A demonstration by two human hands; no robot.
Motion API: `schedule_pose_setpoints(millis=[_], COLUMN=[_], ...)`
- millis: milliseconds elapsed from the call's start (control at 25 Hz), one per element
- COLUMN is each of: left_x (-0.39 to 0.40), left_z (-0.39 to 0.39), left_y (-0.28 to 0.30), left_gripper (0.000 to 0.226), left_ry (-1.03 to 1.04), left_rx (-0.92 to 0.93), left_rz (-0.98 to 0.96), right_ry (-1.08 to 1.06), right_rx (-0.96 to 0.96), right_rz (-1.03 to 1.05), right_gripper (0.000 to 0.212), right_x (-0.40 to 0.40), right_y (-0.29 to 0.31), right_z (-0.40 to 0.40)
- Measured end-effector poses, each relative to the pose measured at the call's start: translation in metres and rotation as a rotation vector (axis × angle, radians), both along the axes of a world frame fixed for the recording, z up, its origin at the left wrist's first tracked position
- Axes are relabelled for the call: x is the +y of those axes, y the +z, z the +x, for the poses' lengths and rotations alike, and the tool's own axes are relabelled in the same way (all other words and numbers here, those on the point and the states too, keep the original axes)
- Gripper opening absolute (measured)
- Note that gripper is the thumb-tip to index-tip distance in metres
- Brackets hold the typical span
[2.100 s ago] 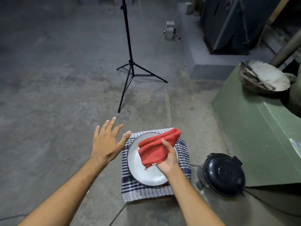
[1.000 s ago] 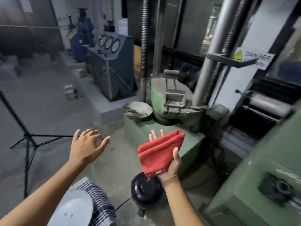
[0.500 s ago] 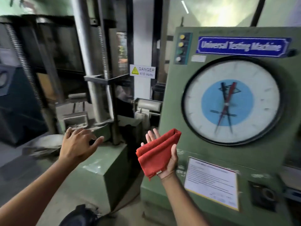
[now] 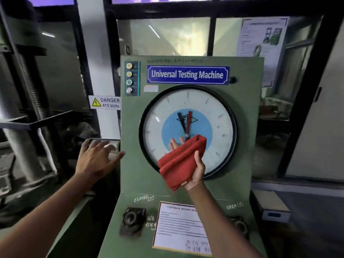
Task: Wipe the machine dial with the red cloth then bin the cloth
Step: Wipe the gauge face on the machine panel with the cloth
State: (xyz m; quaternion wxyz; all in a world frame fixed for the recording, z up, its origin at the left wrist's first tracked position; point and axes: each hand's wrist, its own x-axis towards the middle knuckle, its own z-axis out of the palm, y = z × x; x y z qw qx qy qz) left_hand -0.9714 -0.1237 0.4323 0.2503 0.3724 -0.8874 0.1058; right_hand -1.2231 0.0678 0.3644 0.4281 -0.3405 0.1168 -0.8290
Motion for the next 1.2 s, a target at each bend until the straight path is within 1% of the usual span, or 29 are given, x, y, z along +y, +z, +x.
schedule_pose_setpoints(millis=[80, 240, 320, 400, 480, 560, 640, 680, 720, 760, 800, 840, 880, 920, 960, 1000, 1080, 1160, 1200], left_x=[-0.007, -0.031, -0.048, -0.066, -0.090, -0.116, -0.141, -0.153, -0.164, -0.173, -0.179, -0.185, -0.189, -0.191, -0.193, -0.195, -0.195, -0.195, -0.195], left_z=[-0.040, -0.112, -0.148, -0.181, -0.216, -0.249, -0.279, -0.292, -0.304, -0.314, -0.323, -0.331, -0.338, -0.343, -0.346, -0.349, -0.350, -0.348, -0.346], left_y=[0.015, 0.037, 0.046, 0.053, 0.058, 0.060, 0.061, 0.060, 0.059, 0.056, 0.052, 0.047, 0.042, 0.038, 0.035, 0.033, 0.032, 0.032, 0.032], left_gripper=[0.087, 0.090, 0.093, 0.094, 0.093, 0.091, 0.090, 0.090, 0.089, 0.089, 0.088, 0.088, 0.088, 0.088, 0.088, 0.089, 0.089, 0.087, 0.086], left_ry=[-0.039, -0.139, -0.185, -0.227, -0.270, -0.317, -0.362, -0.378, -0.391, -0.399, -0.405, -0.411, -0.414, -0.411, -0.408, -0.406, -0.409, -0.430, -0.445], left_rx=[0.024, 0.087, 0.110, 0.128, 0.152, 0.163, 0.169, 0.177, 0.187, 0.198, 0.212, 0.230, 0.255, 0.285, 0.309, 0.323, 0.335, 0.354, 0.369], left_rz=[-0.004, -0.022, -0.013, -0.010, -0.015, -0.024, -0.056, -0.076, -0.089, -0.099, -0.109, -0.117, -0.125, -0.140, -0.153, -0.161, -0.172, -0.176, -0.167], right_ry=[-0.089, -0.193, -0.253, -0.341, -0.494, -0.682, -0.956, -1.124, -1.282, -1.427, -1.564, -1.688, -1.795, -1.869, -1.913, -1.942, -1.978, -1.992, -2.012], right_rx=[0.010, -0.034, -0.074, -0.163, -0.183, -0.161, -0.148, -0.134, -0.081, 0.029, 0.194, 0.379, 0.533, 0.635, 0.684, 0.699, 0.681, 0.639, 0.675], right_rz=[0.057, 0.157, 0.224, 0.292, 0.346, 0.385, 0.454, 0.494, 0.526, 0.565, 0.626, 0.720, 0.838, 0.974, 1.096, 1.177, 1.244, 1.232, 1.207], right_gripper=[0.102, 0.053, 0.044, 0.045, 0.043, 0.031, 0.018, 0.018, 0.025, 0.042, 0.061, 0.073, 0.079, 0.084, 0.091, 0.100, 0.115, 0.113, 0.107], right_x=[0.002, -0.006, -0.019, -0.031, -0.044, -0.062, -0.086, -0.097, -0.108, -0.118, -0.125, -0.133, -0.141, -0.148, -0.155, -0.164, -0.179, -0.200, -0.215], right_y=[0.014, 0.027, 0.034, 0.046, 0.060, 0.077, 0.090, 0.093, 0.095, 0.094, 0.090, 0.086, 0.081, 0.077, 0.073, 0.072, 0.076, 0.087, 0.091], right_z=[-0.032, -0.090, -0.120, -0.144, -0.172, -0.193, -0.215, -0.225, -0.234, -0.245, -0.255, -0.261, -0.265, -0.264, -0.263, -0.261, -0.253, -0.243, -0.235])
